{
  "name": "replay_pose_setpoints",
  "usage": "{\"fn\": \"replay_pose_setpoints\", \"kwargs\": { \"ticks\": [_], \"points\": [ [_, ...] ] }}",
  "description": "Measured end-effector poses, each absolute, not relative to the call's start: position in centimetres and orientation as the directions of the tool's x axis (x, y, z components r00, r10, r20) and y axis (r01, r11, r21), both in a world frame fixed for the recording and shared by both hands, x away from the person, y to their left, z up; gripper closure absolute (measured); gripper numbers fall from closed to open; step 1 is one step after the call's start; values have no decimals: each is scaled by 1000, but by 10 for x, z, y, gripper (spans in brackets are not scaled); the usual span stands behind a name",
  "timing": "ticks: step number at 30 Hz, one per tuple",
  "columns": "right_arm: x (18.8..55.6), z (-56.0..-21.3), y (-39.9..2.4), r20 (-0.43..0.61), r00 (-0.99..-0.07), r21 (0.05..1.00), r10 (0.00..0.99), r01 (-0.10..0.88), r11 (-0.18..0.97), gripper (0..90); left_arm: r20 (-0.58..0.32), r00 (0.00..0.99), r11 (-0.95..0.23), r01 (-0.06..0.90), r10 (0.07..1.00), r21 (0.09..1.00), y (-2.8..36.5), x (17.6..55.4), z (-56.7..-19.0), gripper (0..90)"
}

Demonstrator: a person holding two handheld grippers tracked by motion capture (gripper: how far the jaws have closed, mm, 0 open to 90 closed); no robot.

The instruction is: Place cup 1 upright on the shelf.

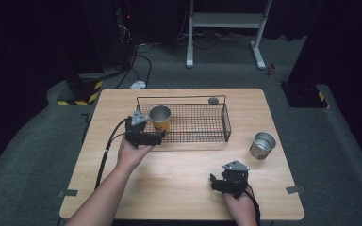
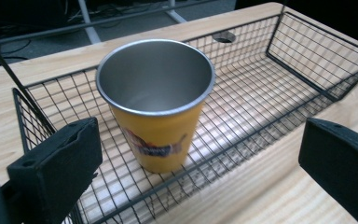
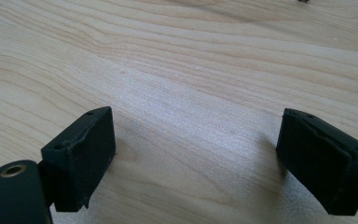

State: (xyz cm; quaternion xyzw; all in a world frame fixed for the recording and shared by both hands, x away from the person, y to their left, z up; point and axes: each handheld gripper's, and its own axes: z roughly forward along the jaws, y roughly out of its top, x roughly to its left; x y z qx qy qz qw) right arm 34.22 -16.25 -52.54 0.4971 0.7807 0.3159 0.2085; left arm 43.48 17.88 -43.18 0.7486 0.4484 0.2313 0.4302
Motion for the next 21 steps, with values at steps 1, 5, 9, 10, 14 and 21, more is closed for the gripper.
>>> {"fn": "replay_pose_setpoints", "kwargs": {
  "ticks": [1,5,9,10,14,21],
  "points": [
    [342,-525,-163,-11,-418,700,908,645,306,116,-41,490,-226,474,871,851,179,433,-432,1],
    [342,-525,-163,-11,-418,701,908,645,306,116,-61,494,-214,481,868,850,181,426,-433,6],
    [342,-525,-163,-11,-418,700,908,645,306,116,-54,499,-228,486,865,844,183,421,-437,6],
    [342,-525,-163,-13,-420,701,907,643,308,116,-50,501,-234,486,864,842,184,419,-438,6],
    [342,-525,-163,-14,-420,701,907,643,308,116,-48,507,-241,488,861,839,187,412,-442,6],
    [342,-525,-163,-14,-420,701,907,643,308,116,-53,517,-247,494,854,834,192,398,-448,6]
  ]
}}
